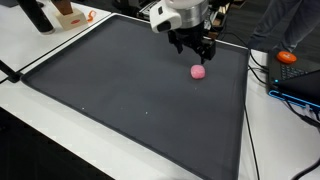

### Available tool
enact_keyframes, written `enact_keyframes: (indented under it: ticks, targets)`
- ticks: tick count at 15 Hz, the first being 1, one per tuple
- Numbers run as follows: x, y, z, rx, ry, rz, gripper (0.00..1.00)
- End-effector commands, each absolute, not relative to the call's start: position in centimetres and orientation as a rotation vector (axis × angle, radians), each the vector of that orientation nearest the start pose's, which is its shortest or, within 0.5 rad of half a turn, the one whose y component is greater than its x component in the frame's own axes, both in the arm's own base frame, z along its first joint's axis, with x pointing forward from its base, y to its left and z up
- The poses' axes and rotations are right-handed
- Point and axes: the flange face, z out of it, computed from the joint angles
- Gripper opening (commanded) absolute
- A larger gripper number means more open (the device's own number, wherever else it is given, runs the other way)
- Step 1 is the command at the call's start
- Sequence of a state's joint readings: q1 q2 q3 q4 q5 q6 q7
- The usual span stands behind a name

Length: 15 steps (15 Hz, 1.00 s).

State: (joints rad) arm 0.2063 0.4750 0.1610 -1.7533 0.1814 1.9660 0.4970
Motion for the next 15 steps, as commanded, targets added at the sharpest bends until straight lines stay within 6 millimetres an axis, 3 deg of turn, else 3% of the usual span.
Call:
enact_keyframes:
  ticks: [1, 8, 15]
  targets:
    - [60.3, 23.1, 26.2, -2.917, 0.517, 0.602, 1.0]
    - [61.6, 21.3, 22.9, -2.768, 0.731, 0.741, 1.0]
    - [61.1, 17.3, 20.6, -2.624, 0.883, 0.863, 1.0]
